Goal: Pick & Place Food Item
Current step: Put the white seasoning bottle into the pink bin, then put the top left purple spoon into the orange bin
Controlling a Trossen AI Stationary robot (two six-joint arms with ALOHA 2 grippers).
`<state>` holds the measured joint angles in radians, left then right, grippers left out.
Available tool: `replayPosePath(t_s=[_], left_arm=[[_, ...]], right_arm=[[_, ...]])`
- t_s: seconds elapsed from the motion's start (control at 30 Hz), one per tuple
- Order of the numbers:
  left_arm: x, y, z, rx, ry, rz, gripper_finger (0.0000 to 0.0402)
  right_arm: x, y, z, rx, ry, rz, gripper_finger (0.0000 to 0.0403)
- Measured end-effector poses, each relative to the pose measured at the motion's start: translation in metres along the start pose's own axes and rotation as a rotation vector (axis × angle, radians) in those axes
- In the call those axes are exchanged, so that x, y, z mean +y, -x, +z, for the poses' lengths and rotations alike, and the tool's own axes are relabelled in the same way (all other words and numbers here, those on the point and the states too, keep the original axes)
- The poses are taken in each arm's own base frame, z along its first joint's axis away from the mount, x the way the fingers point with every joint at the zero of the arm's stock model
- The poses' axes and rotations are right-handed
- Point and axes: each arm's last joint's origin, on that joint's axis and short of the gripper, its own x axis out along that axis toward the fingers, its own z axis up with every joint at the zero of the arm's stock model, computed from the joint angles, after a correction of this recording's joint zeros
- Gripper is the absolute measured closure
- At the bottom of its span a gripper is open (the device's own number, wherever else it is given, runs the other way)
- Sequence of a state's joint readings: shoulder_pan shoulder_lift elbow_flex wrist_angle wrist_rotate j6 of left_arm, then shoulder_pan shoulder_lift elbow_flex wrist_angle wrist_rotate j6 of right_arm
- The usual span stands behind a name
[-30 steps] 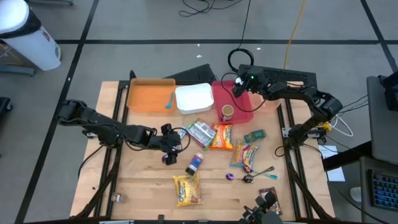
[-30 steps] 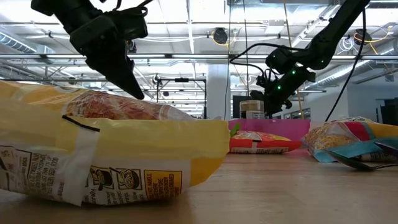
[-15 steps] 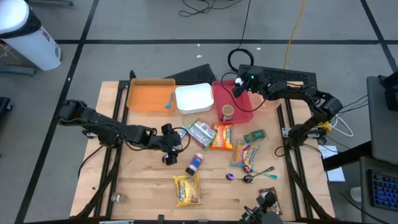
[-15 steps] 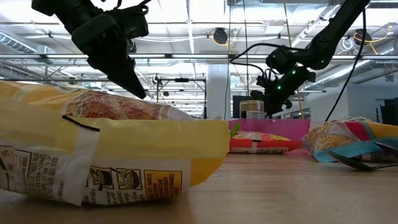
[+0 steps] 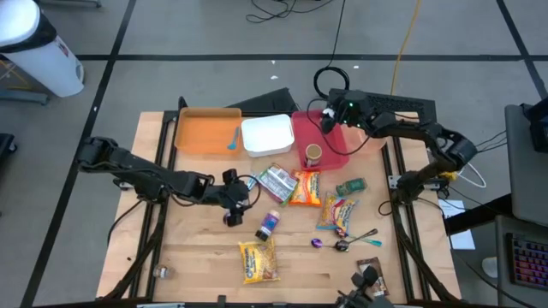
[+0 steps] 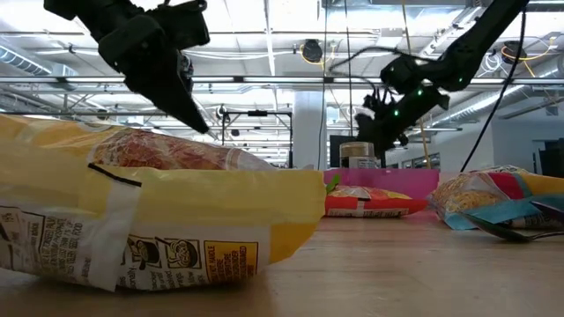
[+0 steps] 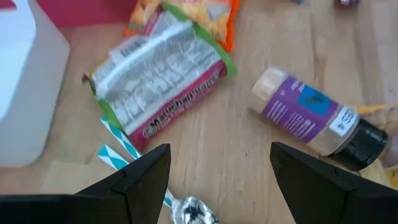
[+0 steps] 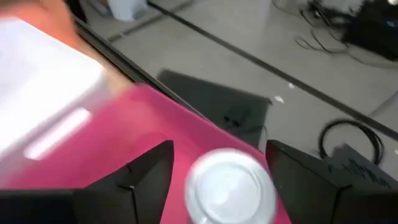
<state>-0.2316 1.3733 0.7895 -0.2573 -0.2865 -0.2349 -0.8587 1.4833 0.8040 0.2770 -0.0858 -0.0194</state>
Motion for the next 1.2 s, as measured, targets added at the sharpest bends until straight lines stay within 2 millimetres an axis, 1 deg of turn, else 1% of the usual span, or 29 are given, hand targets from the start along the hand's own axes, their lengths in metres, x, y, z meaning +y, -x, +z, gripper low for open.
replayPosePath(t_s=[0.1, 0.17, 0.3, 0.43, 0.53, 0.63, 0.73, 0.8, 0.87, 0.97, 1.03, 1.2], left_arm=[[0.005, 0.012, 0.004, -0.037, 0.004, -0.003, 0.0119], [0.009, 0.023, 0.009, -0.078, 0.009, -0.009, 0.0119], [0.018, 0.055, 0.013, -0.155, 0.007, -0.019, 0.0119], [0.028, 0.089, 0.009, -0.213, 0.03, -0.033, 0.0119], [0.036, 0.117, 0.001, -0.253, 0.065, -0.054, 0.0119], [0.041, 0.141, -0.005, -0.313, 0.08, -0.088, 0.0119], [0.044, 0.16, -0.011, -0.376, 0.078, -0.125, 0.0119], [0.045, 0.169, -0.014, -0.41, 0.05, -0.143, 0.0119], [0.045, 0.175, -0.016, -0.439, 0.023, -0.154, 0.0119], [0.042, 0.172, -0.018, -0.481, -0.012, -0.166, 0.0119], [0.039, 0.163, -0.021, -0.504, -0.032, -0.172, 0.0119], [0.028, 0.126, -0.038, -0.576, -0.043, -0.192, 0.0119]], right_arm=[[0.005, 0.014, 0.011, -0.046, 0.009, 0.054, 0.0152], [0.009, 0.026, 0.019, -0.079, 0.017, 0.075, 0.0152], [0.022, 0.053, 0.036, -0.173, 0.045, 0.171, 0.0152], [0.04, 0.08, 0.049, -0.256, 0.065, 0.359, 0.0151], [0.056, 0.097, 0.053, -0.293, 0.096, 0.531, 0.0151], [0.073, 0.108, 0.054, -0.31, 0.135, 0.677, 0.0151], [0.091, 0.113, 0.052, -0.302, 0.162, 0.772, 0.0151], [0.102, 0.115, 0.049, -0.288, 0.176, 0.82, 0.0151], [0.116, 0.115, 0.045, -0.269, 0.192, 0.873, 0.0151], [0.136, 0.115, 0.032, -0.242, 0.219, 0.957, 0.0151], [0.151, 0.114, 0.021, -0.263, 0.24, 1.018, 0.0151], [0.182, 0.117, -0.015, -0.338, 0.233, 1.179, 0.0151]])
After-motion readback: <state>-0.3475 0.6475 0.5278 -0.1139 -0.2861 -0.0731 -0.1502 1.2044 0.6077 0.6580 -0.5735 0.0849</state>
